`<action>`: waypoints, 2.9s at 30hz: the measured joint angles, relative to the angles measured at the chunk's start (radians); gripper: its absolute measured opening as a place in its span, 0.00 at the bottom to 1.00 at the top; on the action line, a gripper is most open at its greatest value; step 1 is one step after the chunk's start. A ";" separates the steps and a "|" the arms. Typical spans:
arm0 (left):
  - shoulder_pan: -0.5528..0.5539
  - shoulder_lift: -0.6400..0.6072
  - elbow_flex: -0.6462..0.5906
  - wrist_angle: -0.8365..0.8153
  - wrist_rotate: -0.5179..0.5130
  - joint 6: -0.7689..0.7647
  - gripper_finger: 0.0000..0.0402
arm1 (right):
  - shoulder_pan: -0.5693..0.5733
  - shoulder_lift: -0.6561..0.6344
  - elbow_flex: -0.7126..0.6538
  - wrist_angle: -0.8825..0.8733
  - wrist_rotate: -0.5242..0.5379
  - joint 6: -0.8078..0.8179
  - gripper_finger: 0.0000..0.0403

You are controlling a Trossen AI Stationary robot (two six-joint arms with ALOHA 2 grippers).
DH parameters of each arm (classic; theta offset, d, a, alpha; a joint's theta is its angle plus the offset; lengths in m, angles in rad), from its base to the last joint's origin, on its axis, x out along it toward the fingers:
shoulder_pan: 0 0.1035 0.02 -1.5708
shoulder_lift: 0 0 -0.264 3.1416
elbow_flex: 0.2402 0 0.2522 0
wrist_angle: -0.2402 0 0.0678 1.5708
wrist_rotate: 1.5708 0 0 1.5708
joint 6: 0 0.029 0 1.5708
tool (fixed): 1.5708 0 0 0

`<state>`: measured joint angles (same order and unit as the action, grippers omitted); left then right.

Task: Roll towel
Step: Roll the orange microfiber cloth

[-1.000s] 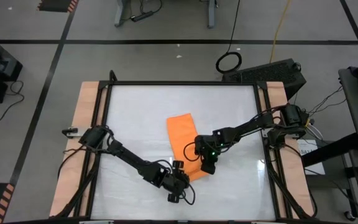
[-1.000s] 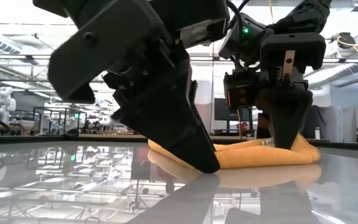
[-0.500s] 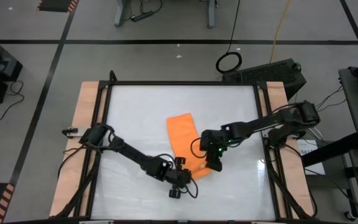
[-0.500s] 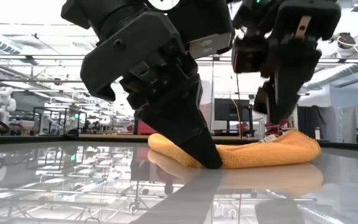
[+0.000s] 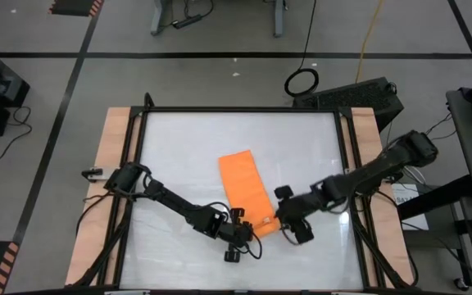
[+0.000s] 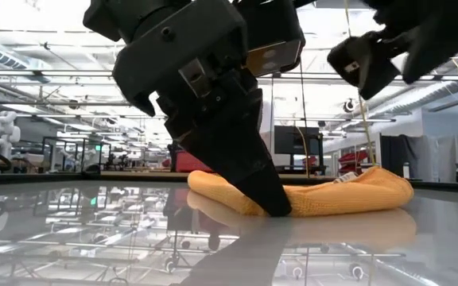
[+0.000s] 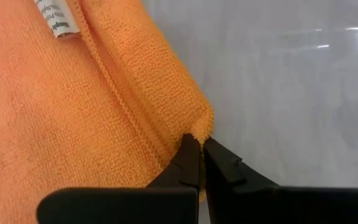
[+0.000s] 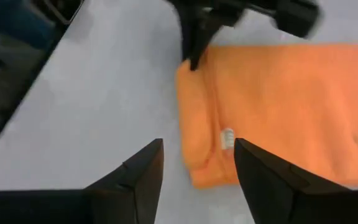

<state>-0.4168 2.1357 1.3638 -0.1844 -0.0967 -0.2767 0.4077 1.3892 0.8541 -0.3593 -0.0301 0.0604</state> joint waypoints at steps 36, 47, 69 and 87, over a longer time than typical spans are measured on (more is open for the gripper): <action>0.003 -0.039 -0.002 0.040 0.134 -0.137 0.01 | 0.160 0.366 -0.002 0.189 0.246 0.106 0.28; 0.001 -0.039 -0.001 0.041 0.174 -0.254 0.01 | 0.075 0.363 -0.002 0.184 -0.116 0.277 0.02; 0.075 -0.041 0.001 0.061 0.406 -0.528 0.03 | -0.139 0.330 -0.007 0.191 -0.584 0.461 0.01; 0.148 -0.041 0.000 0.060 0.454 -0.529 0.04 | -0.200 0.327 -0.090 0.196 -0.580 0.493 0.02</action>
<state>-0.2688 2.0949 1.3640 -0.1248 0.3568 -0.8055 0.2080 1.7164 0.7644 -0.1636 -0.6102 0.5539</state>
